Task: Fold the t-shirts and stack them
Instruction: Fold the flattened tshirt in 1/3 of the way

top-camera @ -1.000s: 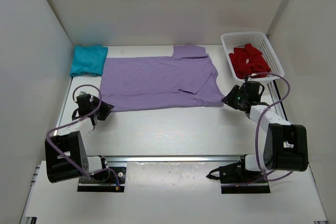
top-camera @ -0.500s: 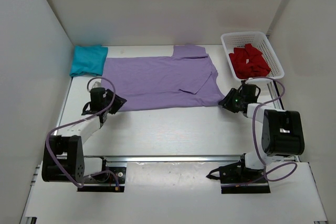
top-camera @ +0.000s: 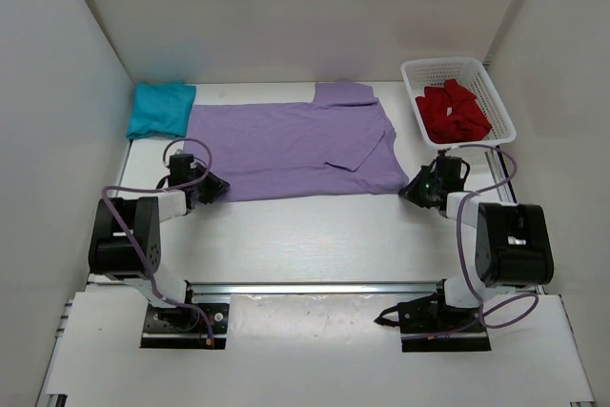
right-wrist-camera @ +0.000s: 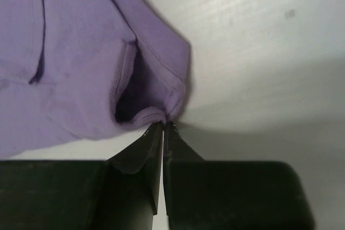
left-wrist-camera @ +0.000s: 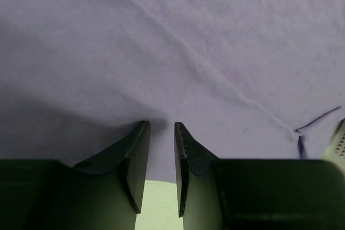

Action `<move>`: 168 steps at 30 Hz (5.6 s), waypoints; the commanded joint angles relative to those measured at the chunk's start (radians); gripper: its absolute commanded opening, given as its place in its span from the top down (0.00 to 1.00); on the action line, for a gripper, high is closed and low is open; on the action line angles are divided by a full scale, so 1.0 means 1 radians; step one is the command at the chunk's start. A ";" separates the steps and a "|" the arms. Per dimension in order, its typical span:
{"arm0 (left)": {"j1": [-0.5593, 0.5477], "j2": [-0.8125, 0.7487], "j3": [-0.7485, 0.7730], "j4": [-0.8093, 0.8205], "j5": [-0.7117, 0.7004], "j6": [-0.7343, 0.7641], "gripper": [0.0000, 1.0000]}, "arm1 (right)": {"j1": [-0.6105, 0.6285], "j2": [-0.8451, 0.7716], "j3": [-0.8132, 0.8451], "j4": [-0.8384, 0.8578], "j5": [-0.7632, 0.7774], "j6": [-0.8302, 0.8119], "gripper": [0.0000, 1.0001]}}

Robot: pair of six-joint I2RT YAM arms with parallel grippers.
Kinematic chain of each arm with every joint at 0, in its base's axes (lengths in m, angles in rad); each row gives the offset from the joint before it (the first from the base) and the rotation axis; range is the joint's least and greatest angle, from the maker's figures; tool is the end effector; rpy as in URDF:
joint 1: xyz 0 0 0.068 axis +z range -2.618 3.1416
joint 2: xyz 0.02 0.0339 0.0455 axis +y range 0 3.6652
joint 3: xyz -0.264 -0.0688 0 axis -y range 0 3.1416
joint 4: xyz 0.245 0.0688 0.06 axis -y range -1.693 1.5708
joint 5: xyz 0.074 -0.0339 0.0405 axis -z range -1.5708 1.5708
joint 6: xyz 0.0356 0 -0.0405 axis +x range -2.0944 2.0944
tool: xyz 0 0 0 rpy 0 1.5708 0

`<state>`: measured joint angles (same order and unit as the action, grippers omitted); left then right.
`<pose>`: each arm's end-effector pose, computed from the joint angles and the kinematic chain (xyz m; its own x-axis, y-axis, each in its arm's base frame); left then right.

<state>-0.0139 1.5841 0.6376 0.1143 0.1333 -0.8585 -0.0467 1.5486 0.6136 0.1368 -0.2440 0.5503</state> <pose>0.2889 -0.0087 0.1330 -0.5614 -0.7424 -0.3656 -0.4921 0.6547 -0.5738 0.2838 -0.0047 0.1382 -0.6741 0.5395 -0.5045 0.2691 0.8154 0.5125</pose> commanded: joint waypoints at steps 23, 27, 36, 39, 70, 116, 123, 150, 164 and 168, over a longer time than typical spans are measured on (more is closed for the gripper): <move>0.161 -0.647 -0.294 -0.314 0.180 0.114 0.57 | -0.025 -0.998 -0.328 -0.589 -0.066 0.146 0.54; 0.037 -0.644 -0.220 -0.251 0.172 0.081 0.56 | 0.094 -0.957 -0.172 -0.641 0.046 0.086 0.62; -0.378 -0.408 -0.122 -0.019 0.025 0.021 0.58 | 0.456 -0.439 -0.058 -0.226 0.046 0.077 0.99; -0.443 -0.359 -0.108 0.015 0.035 0.030 0.58 | 0.450 -0.322 -0.018 -0.106 0.063 0.077 0.81; -0.537 -0.292 -0.219 0.174 0.049 0.019 0.58 | 0.378 0.016 0.041 0.107 -0.006 0.148 0.93; -0.544 -0.293 -0.230 0.177 0.042 0.015 0.58 | 0.419 0.054 0.110 -0.029 0.014 0.054 0.73; -0.549 -0.273 -0.230 0.196 0.048 0.001 0.59 | 0.424 0.094 0.161 -0.031 0.011 0.063 0.95; -0.558 -0.265 -0.164 0.121 0.016 0.050 0.59 | 0.541 0.070 0.461 -0.347 0.268 -0.167 0.70; -0.508 -0.207 -0.170 0.084 0.008 0.099 0.58 | 0.251 -0.259 -0.126 -0.148 0.146 -0.032 1.00; -0.449 -0.202 -0.225 0.110 0.043 0.088 0.59 | 0.173 -0.177 -0.120 -0.085 0.117 -0.047 1.00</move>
<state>-0.5011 1.3838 0.4458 0.2104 0.1501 -0.7715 0.1650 1.3216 0.4915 -0.0402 -0.1226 0.5117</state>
